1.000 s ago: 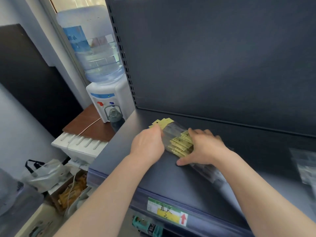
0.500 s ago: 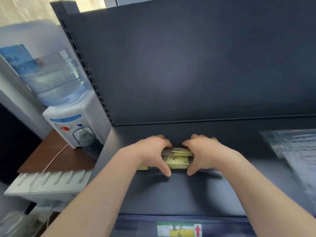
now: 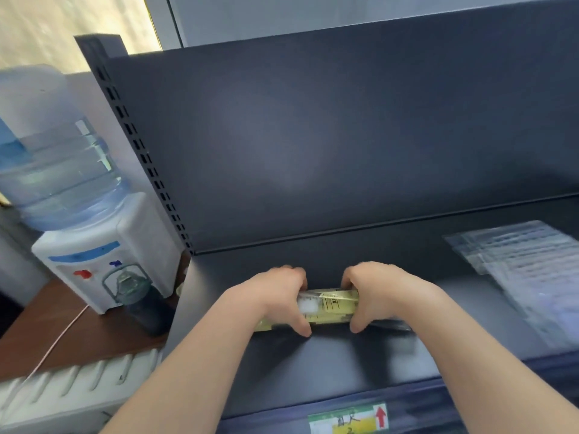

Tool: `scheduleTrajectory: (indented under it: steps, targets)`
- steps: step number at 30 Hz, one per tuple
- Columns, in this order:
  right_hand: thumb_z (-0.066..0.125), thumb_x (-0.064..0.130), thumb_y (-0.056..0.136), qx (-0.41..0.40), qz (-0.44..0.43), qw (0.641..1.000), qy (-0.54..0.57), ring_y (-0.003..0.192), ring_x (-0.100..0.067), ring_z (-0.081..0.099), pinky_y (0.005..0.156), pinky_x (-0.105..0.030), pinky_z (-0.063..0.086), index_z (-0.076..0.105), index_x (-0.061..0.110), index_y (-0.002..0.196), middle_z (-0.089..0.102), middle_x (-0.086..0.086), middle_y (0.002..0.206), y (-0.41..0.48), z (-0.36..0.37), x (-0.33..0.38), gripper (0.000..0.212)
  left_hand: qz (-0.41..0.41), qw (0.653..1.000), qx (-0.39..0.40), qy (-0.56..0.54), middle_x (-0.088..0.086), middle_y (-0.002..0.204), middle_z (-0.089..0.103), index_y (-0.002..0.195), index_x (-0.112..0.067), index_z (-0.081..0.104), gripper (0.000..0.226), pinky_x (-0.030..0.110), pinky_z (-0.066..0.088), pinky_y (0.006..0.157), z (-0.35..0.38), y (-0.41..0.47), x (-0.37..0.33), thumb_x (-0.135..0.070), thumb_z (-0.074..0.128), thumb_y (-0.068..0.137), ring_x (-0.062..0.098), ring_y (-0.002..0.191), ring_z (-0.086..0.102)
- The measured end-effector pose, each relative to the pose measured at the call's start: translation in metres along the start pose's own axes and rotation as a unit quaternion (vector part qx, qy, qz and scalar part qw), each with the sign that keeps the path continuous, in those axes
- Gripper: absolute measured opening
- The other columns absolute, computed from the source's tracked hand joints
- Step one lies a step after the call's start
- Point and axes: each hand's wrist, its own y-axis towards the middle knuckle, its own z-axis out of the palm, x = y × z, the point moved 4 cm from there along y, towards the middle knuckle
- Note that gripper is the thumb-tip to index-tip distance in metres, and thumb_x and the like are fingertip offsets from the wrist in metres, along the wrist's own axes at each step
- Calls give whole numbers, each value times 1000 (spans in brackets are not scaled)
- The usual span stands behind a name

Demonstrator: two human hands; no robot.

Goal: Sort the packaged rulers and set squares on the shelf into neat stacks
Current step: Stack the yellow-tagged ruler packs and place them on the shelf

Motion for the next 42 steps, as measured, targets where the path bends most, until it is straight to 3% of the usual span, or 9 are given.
scheduleTrajectory:
  steps: [5,11,18,22,25,30,32,35,42]
  targets:
    - [82,47,58,19,-1,1000,-25,93,-19,48,73,-33,44,49,22,118,47,3,110,-13,3,9,73,19,1000,0,13,-6,106,45,106,-27,45,60,32,42,77,1,-12,2,-47,82,63,16,98,42]
    - [80,40,60,46,36,998,0,91,-21,58,73,-32,51,48,23,119,56,3,105,-22,10,11,70,12,999,30,12,-6,112,47,119,-26,43,75,37,49,89,4,-26,3,-50,82,61,16,102,49]
    - [80,43,58,35,32,999,-18,93,-20,53,74,-36,53,50,21,112,50,2,103,-32,15,16,66,34,999,23,-2,-11,109,46,108,-30,42,74,37,48,89,8,-34,-4,-58,85,54,15,102,47]
    - [80,33,61,3,32,999,14,88,-18,56,69,-32,48,46,23,116,58,3,102,-35,15,19,65,42,999,-14,18,-12,107,54,113,-29,46,70,40,40,86,5,-38,-8,-54,83,60,17,101,53]
    - [79,39,62,-51,24,998,-25,89,-17,53,71,-32,43,53,28,114,55,6,101,-35,12,24,59,48,994,-59,77,-8,99,56,104,-25,55,53,42,34,84,2,-40,-9,-52,80,65,19,98,54]
    - [73,44,70,-154,18,986,-55,89,-17,57,70,-32,30,54,33,102,60,10,96,-35,5,32,39,43,984,-124,116,-9,87,56,82,-26,44,41,51,29,104,-4,-43,-5,-46,78,68,21,93,57]
    - [72,43,73,-169,20,983,-63,89,-18,59,67,-30,28,52,31,103,64,9,96,-36,4,36,38,49,978,-158,127,-9,81,55,77,-26,40,41,40,40,88,-8,-46,-5,-42,76,68,21,82,55]
    - [74,44,73,-156,14,986,-58,89,-18,58,68,-31,29,53,28,102,63,10,95,-37,0,39,39,50,981,-150,112,-7,79,56,80,-23,47,41,30,35,59,-15,-50,-3,-43,80,66,20,78,56]
    - [79,46,65,-97,12,993,-65,83,-18,57,59,-27,38,56,27,98,61,9,91,-36,1,44,44,56,993,-66,83,-7,71,54,71,-21,46,45,30,35,55,-9,-46,0,-49,81,67,19,73,53]
